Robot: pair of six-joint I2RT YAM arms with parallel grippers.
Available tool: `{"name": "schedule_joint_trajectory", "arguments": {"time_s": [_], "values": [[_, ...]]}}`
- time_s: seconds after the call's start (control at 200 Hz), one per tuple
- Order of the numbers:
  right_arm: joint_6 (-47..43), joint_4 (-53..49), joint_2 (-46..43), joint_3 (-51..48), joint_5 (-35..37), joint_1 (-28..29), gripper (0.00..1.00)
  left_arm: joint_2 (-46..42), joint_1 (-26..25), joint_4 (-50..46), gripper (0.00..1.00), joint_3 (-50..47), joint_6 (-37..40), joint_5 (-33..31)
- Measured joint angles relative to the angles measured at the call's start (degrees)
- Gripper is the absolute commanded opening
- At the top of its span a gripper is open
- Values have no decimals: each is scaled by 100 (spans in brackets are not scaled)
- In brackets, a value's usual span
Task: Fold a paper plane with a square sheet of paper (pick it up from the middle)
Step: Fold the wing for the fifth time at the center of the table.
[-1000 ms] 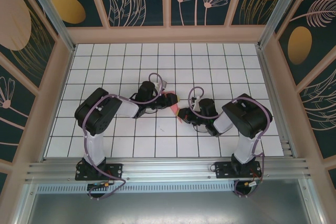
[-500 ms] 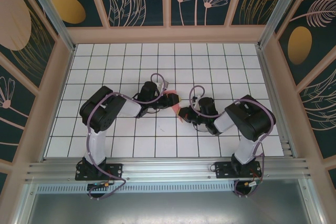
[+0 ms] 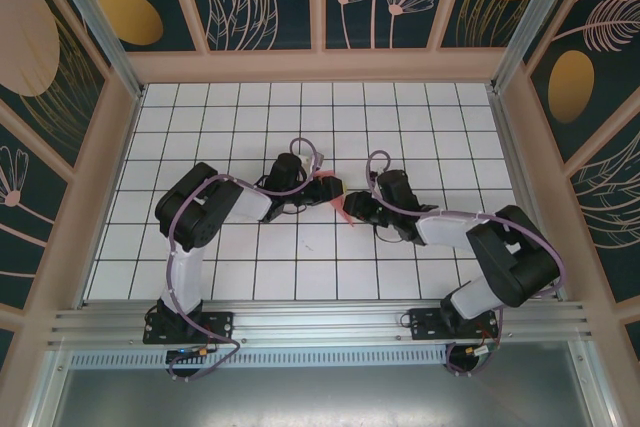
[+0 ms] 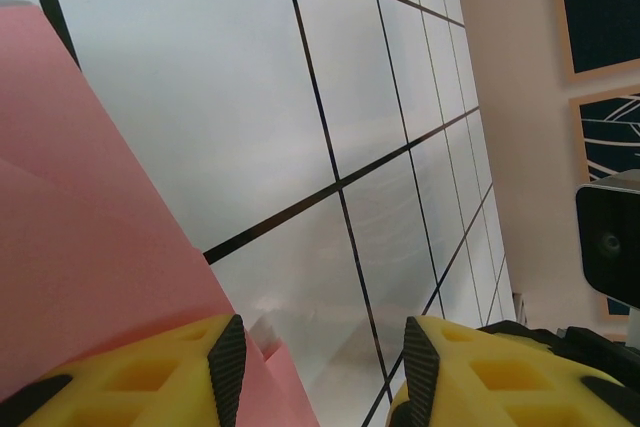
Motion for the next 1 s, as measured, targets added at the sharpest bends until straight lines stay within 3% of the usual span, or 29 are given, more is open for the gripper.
{"name": "schedule_joint_trajectory", "arguments": {"time_s": [0.04,0.1,0.355,0.736,1.001], "values": [[-125,-142,66,101,2,0,43,2,0,-39,49,24,17,-2],[-304,-321,212,275,11,0,54,11,2,-83,49,57,35,0],[-944,-807,785,785,-33,20,55,22,7,-142,48,94,35,-11],[-1309,-907,999,929,-90,-13,27,22,11,-149,48,103,37,2],[-1231,-769,1115,914,-260,0,13,22,15,-168,48,116,37,7]]}}
